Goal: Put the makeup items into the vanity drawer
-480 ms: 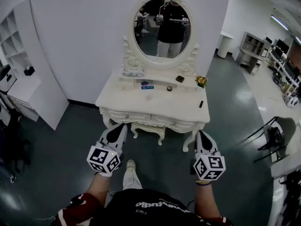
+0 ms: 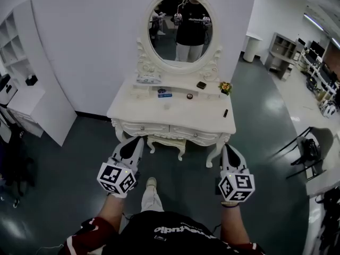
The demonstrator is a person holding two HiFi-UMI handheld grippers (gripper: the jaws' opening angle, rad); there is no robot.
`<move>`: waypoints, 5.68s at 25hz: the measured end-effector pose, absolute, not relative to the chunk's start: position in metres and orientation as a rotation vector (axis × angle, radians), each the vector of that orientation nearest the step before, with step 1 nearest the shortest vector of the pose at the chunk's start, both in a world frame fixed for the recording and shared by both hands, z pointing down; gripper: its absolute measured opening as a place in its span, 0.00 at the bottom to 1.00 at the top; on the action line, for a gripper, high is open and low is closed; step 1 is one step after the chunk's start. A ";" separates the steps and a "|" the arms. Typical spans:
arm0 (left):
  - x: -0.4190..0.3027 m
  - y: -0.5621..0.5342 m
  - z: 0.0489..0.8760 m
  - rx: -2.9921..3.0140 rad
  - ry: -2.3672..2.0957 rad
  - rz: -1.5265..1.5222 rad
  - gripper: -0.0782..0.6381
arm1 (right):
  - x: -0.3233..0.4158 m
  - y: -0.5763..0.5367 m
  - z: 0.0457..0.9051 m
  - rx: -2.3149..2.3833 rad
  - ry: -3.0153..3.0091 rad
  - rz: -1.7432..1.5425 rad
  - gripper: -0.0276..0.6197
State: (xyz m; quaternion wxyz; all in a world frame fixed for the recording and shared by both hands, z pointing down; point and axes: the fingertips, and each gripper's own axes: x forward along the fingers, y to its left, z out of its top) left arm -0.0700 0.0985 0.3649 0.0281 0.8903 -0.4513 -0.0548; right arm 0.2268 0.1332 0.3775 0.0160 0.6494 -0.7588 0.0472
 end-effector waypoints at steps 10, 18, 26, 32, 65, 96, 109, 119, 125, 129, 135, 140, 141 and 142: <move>-0.068 0.097 0.366 2.741 -1.374 -0.175 0.12 | 0.219 0.135 0.379 1.961 -2.418 0.106 0.05; -0.065 0.077 0.368 2.760 -1.368 -0.146 0.12 | 0.217 0.116 0.378 1.951 -2.449 0.129 0.05; -0.068 0.023 0.371 2.774 -1.377 -0.113 0.12 | 0.225 0.067 0.377 2.047 -2.410 0.145 0.05; -0.068 -0.026 0.371 2.775 -1.387 -0.112 0.12 | 0.224 0.015 0.375 2.067 -2.381 0.091 0.05; -0.078 -0.198 0.384 2.816 -1.260 -0.155 0.12 | 0.187 -0.146 0.375 2.080 -2.343 0.089 0.05; -0.008 -0.256 0.420 2.875 -1.243 0.023 0.35 | 0.204 -0.229 0.390 1.923 -2.466 0.129 0.05; 0.033 -0.272 0.536 2.786 -1.155 0.339 0.35 | 0.208 -0.247 0.419 1.850 -2.470 0.226 0.05; 0.054 -0.281 0.632 2.691 -1.128 0.575 0.36 | 0.221 -0.257 0.431 1.832 -2.472 0.265 0.05; 0.056 -0.292 0.676 2.599 -1.126 0.682 0.37 | 0.228 -0.263 0.440 1.811 -2.470 0.295 0.05; 0.055 -0.299 0.701 2.535 -1.156 0.739 0.38 | 0.229 -0.265 0.444 1.790 -2.468 0.314 0.05; 0.049 -0.311 0.731 2.457 -1.160 0.784 0.38 | 0.235 -0.271 0.450 1.782 -2.453 0.330 0.05; 0.053 -0.310 0.743 2.440 -1.118 0.832 0.39 | 0.238 -0.274 0.455 1.784 -2.445 0.349 0.05; 0.053 -0.310 0.744 2.434 -1.114 0.838 0.38 | 0.237 -0.275 0.456 1.781 -2.445 0.350 0.05; 0.054 -0.310 0.746 2.428 -1.112 0.842 0.38 | 0.237 -0.276 0.456 1.777 -2.445 0.350 0.05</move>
